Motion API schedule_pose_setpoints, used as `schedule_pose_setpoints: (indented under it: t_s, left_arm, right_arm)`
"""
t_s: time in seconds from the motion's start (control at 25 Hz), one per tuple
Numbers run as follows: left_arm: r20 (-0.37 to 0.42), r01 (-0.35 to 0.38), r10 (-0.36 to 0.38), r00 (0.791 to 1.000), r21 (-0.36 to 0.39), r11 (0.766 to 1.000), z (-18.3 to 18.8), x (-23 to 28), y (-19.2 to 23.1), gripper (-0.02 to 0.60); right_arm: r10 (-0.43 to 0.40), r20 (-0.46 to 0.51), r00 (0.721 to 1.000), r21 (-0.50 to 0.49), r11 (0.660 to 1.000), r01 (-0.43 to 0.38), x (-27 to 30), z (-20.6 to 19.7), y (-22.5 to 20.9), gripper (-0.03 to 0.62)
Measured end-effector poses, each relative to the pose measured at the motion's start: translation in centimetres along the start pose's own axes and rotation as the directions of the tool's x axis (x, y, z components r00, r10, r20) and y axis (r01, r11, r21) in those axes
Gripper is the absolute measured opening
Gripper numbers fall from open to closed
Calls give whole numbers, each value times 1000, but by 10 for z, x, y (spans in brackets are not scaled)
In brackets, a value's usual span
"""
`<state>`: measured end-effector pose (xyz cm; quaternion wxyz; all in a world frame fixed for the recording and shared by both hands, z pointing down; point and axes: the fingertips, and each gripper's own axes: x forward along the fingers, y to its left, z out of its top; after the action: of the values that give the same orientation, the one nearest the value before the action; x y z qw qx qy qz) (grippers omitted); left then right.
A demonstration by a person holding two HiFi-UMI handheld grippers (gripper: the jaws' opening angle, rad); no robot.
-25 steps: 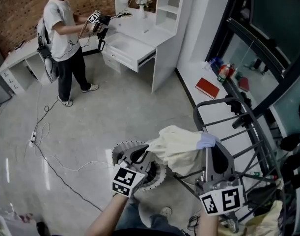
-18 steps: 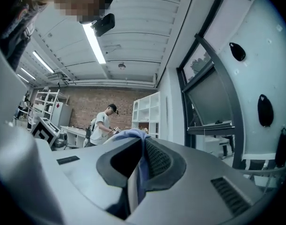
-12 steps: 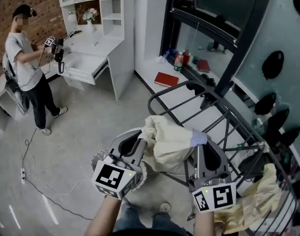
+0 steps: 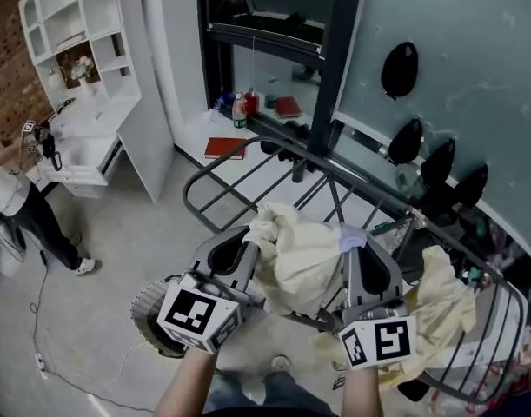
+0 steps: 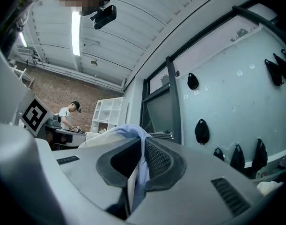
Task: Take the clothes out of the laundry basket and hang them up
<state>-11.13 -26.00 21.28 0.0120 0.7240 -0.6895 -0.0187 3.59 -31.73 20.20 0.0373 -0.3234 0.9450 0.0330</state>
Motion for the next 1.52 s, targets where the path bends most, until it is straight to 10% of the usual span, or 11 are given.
schedule_pose_setpoints:
  t_s: [0.8,1.52]
  left_arm:
    - [-54,246,-247,968,-18,969,-27,176,-166,26]
    - [-287,434,-437,852,-80,898,-151,272,-169,28]
  right_arm:
    - [-305,-74,949,-42,952,303,-73,-26,-223,25]
    - [-548,-379,746,-192,835,516,-57,-135,-276,32]
